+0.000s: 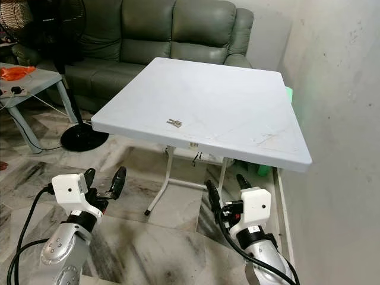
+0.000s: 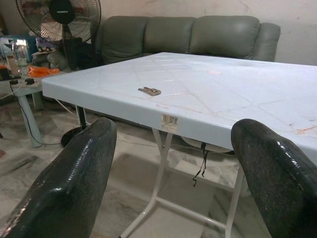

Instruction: Hang keys on a hook

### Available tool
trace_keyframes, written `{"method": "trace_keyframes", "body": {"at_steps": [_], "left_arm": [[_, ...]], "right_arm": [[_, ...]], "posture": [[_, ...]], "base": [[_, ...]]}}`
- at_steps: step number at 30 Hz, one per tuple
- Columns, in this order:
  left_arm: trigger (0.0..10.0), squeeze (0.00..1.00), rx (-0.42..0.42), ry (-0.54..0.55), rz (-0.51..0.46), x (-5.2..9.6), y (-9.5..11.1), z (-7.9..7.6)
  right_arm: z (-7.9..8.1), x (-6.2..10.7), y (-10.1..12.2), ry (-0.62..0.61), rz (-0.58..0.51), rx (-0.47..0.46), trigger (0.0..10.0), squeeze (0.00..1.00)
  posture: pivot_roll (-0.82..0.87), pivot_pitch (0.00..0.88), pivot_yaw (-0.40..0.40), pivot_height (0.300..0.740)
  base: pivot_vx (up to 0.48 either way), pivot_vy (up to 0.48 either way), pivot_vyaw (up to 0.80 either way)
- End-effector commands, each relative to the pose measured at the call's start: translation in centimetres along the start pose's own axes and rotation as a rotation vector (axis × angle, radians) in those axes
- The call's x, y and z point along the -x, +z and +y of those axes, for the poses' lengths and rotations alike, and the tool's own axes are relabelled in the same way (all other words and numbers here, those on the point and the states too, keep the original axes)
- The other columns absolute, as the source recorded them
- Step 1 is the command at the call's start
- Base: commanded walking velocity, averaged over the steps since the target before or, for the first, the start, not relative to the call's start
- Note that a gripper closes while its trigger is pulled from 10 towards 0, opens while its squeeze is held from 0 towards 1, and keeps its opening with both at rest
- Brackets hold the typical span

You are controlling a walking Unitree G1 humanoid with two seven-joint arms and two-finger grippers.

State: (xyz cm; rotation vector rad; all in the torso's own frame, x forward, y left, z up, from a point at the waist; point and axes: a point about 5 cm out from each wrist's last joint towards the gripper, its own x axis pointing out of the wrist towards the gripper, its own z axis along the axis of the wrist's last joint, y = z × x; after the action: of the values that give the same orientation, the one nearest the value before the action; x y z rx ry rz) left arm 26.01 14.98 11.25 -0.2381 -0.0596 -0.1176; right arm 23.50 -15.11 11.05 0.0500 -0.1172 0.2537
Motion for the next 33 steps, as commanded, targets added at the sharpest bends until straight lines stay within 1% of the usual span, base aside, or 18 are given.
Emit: {"method": "trace_keyframes", "body": {"at_steps": [1, 6, 8, 11, 33], "left_arm": [[10.0, 0.0, -0.009, -0.007, 0.015, -0.22, -0.08, -0.21], [10.0, 0.0, -0.013, -0.018, 0.014, -0.26, -0.06, -0.44], [10.0, 0.0, -0.028, -0.011, 0.017, -0.25, -0.07, -0.43], [10.0, 0.0, -0.017, -0.005, 0.027, -0.16, -0.21, -0.31], [10.0, 0.0, -0.017, -0.01, 0.031, -0.11, -0.21, -0.4]], "right_arm": [[-0.09, -0.05, 0.7, -0.002, -0.023, 0.007, 10.0, 0.0], [-0.09, -0.1, 0.7, -0.001, -0.023, 0.006, 10.0, 0.0], [-0.09, -0.11, 0.7, 0.0, -0.023, 0.004, 10.0, 0.0], [-0.02, -0.07, 0.74, 0.0, -0.024, 0.003, 10.0, 0.0], [0.1, -0.04, 0.77, 0.003, -0.02, 0.0, 10.0, 0.0]], "posture": [[0.02, 0.0, -0.046, 0.74], [0.02, 0.0, -0.045, 0.74], [0.02, 0.0, -0.045, 0.74], [0.03, 0.0, -0.045, 0.74], [0.03, 0.002, -0.047, 0.74]], "base": [[0.0, 0.0, 0.0], [0.0, 0.0, 0.0], [0.0, 0.0, 0.0], [0.0, 0.0, 0.0], [0.323, 0.0, 0.0]]}}
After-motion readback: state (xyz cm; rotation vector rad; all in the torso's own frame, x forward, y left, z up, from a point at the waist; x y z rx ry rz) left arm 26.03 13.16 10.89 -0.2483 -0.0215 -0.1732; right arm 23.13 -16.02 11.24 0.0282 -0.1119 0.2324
